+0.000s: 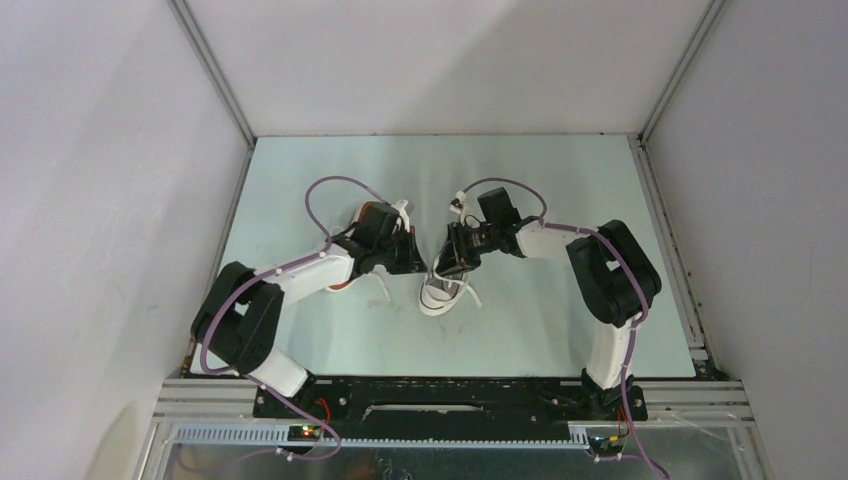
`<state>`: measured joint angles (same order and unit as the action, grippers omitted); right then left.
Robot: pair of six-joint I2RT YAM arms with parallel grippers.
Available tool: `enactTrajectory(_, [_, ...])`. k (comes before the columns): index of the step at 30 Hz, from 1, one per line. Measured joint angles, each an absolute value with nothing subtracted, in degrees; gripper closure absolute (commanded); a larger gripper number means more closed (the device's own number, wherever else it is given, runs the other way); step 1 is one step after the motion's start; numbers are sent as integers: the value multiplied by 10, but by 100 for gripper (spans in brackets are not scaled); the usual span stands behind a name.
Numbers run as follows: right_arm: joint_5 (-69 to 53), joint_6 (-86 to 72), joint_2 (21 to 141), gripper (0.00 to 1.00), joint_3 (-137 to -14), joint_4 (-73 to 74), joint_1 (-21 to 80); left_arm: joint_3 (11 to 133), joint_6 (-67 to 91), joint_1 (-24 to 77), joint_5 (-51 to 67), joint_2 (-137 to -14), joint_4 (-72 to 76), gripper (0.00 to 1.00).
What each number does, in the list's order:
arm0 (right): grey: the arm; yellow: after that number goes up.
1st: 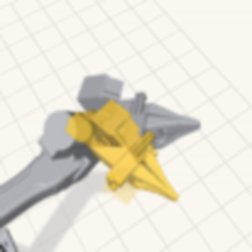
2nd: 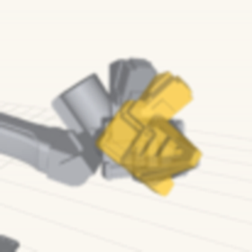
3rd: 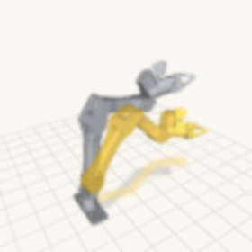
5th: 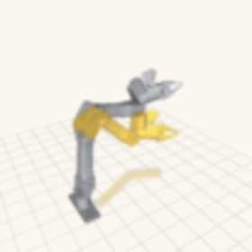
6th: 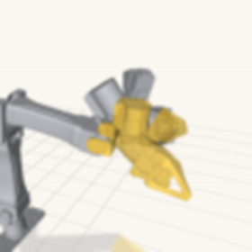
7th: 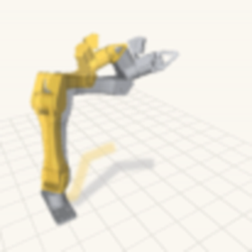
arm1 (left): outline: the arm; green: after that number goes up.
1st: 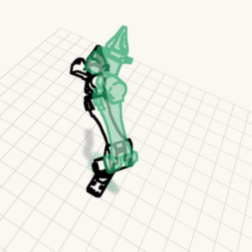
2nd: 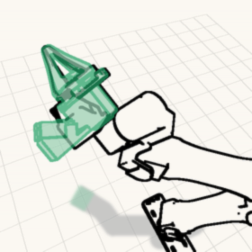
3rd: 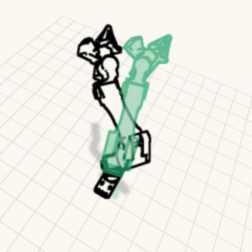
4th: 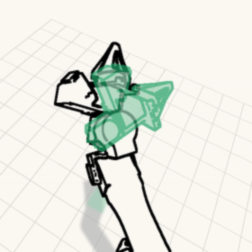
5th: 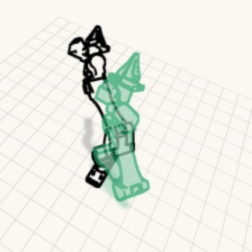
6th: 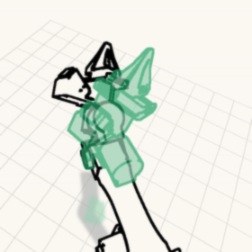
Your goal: Tie the shoes
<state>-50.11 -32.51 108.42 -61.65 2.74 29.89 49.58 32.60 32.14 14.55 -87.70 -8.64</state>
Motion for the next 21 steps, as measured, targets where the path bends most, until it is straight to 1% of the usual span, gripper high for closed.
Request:
enactTrajectory(3, [-507,-327,1091,64,-616,13,301,499,333,321,157,-891,-77,100])
enactTrajectory(10, [-518,-328,1098,61,-616,-2,304,532,352,313,171,-910,-63,100])
enactTrajectory(21, [-527,-332,1101,61,-616,-23,309,543,401,299,201,-922,-19,100])
